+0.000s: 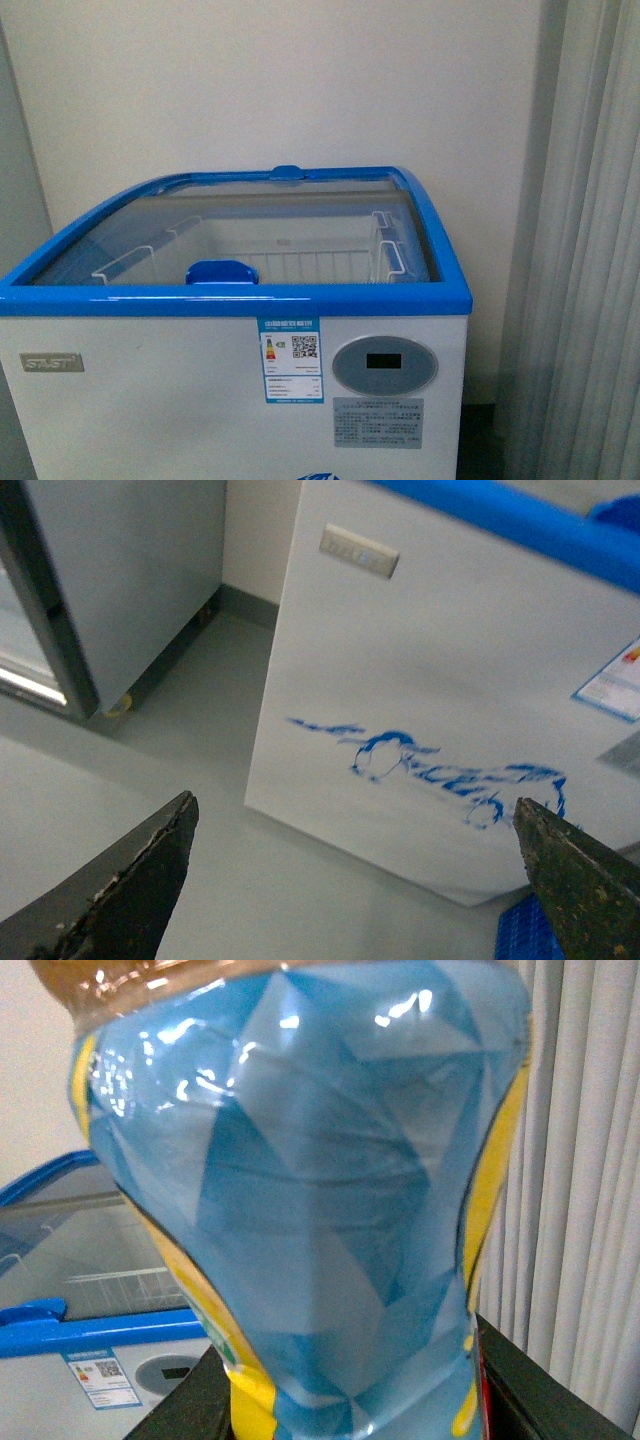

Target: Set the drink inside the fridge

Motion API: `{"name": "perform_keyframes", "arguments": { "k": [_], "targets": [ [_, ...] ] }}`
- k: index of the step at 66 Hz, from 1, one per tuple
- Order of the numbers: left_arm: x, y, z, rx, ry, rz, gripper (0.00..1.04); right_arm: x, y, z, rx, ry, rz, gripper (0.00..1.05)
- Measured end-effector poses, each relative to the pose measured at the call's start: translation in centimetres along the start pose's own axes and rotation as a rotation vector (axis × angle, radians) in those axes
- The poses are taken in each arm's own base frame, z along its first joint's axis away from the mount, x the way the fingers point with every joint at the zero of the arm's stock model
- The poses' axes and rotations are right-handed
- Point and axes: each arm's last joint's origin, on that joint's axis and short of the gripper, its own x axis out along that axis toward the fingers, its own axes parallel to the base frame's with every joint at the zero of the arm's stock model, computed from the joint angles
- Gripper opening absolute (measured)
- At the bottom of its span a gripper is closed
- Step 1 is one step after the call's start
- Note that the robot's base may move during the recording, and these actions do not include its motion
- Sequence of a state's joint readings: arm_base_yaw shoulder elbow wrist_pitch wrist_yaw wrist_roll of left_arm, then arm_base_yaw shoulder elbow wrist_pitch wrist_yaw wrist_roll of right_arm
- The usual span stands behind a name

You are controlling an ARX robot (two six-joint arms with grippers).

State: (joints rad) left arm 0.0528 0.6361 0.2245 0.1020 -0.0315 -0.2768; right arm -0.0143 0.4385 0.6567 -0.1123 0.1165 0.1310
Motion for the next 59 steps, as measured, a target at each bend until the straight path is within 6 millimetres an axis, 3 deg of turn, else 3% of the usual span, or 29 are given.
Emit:
{"name": "perform_keyframes", "arguments": {
  "k": [11, 23, 29, 42, 59],
  "targets": [
    [6.6, -3.8, 7.5, 0.289, -0.198, -0.239, 0.97, 0.0, 0.0, 0.0, 0.000, 0.000, -0.001, 0.41],
    [12.2, -7.5, 11.3, 0.661, -0.239, -0.473, 0.97, 0.0, 0.0, 0.0, 0.000, 0.000, 0.000, 0.41],
    [15.8, -10.3, 13.0, 0.941, -0.260, -0.611, 0.97, 0.0, 0.0, 0.0, 0.000, 0.000, -0.001, 0.41],
    [19.5, -13.2, 13.5, 1.298, -0.259, -0.733, 0.97, 0.0, 0.0, 0.0, 0.000, 0.000, 0.000, 0.41],
    [25.1, -13.9, 11.8, 1.569, -0.203, -0.747, 0.97, 0.0, 0.0, 0.0, 0.000, 0.000, 0.000, 0.41]
  ]
}}
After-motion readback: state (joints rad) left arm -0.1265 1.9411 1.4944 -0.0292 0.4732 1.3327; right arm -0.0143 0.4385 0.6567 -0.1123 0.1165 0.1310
